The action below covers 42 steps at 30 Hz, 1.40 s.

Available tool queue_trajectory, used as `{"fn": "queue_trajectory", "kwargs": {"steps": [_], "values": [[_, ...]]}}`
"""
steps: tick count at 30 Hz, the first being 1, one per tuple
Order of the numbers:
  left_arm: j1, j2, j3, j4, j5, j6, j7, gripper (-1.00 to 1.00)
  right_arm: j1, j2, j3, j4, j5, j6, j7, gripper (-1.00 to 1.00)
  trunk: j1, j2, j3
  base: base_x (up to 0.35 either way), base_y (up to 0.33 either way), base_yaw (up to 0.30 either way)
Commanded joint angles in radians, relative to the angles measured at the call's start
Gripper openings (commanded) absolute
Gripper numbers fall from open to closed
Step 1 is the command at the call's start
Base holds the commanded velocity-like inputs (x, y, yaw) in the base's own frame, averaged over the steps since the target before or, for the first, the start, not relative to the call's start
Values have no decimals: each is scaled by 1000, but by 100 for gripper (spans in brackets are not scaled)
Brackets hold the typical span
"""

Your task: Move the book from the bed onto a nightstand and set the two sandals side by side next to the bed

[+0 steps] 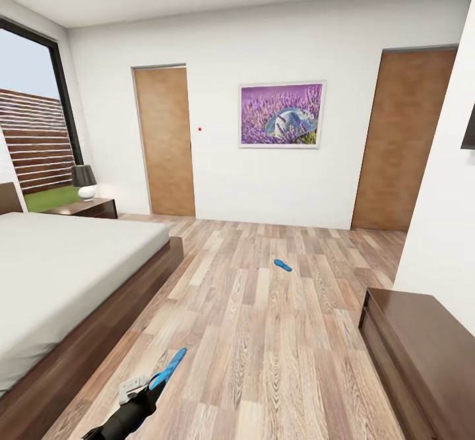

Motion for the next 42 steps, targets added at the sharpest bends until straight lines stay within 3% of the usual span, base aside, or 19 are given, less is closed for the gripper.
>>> {"fn": "queue_trajectory", "kwargs": {"steps": [1,5,10,42], "values": [[-1,0,3,1,0,-2,-4,-100,0,0,-2,0,-9,10,4,100,-4,7,2,0,0,0],[-1,0,3,2,1,-2,-4,-100,0,0,-2,0,-9,10,4,100,-19,35,15,0,0,0],[-1,0,5,1,1,-3,-4,-100,0,0,-2,0,-9,10,4,100,-19,35,13,0,0,0],[-1,0,5,2,1,-4,-3,-100,0,0,-2,0,-9,10,2,100,-19,35,-34,0,0,0]]}}
